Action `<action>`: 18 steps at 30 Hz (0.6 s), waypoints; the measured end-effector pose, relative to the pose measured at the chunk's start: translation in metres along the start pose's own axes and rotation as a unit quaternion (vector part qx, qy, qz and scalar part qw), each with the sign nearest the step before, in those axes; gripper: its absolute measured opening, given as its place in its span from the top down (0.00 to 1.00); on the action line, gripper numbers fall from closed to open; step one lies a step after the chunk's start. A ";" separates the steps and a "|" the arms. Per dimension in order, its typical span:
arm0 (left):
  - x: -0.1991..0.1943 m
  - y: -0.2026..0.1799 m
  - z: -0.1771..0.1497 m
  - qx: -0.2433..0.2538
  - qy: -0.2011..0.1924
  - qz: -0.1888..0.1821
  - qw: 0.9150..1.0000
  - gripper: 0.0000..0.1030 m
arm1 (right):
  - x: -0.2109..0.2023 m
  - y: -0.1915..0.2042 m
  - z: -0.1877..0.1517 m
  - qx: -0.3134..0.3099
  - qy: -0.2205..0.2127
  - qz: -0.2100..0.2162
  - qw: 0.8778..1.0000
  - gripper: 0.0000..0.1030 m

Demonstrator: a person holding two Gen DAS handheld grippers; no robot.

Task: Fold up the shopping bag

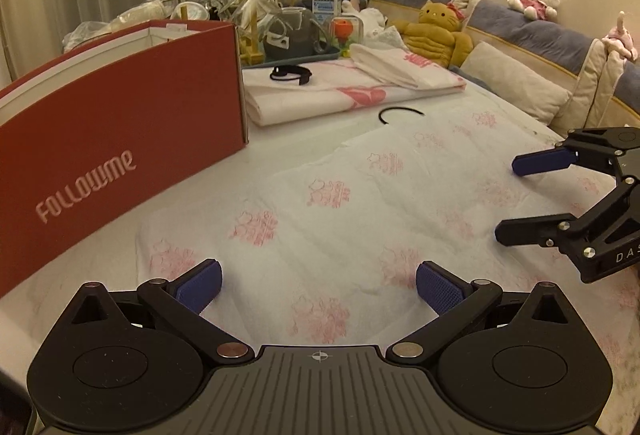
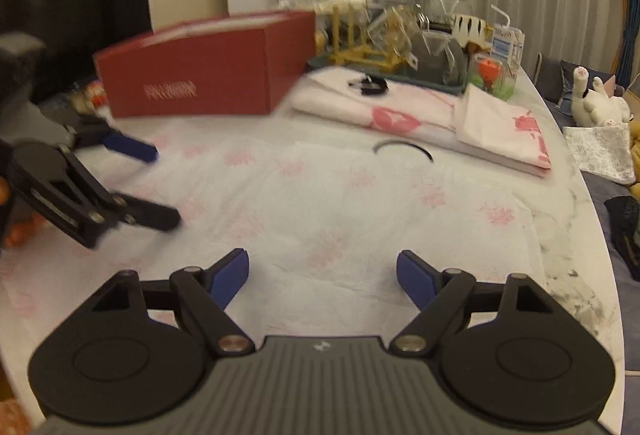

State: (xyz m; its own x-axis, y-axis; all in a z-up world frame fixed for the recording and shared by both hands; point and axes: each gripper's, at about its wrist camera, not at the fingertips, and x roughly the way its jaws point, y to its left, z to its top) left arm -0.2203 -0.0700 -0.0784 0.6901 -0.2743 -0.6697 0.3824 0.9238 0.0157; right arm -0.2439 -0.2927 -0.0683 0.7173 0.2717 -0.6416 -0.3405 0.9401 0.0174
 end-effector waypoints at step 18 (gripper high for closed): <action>0.016 0.018 0.009 -0.010 -0.020 0.010 1.000 0.00 | 0.010 -0.013 0.004 0.010 0.013 -0.009 1.000 0.00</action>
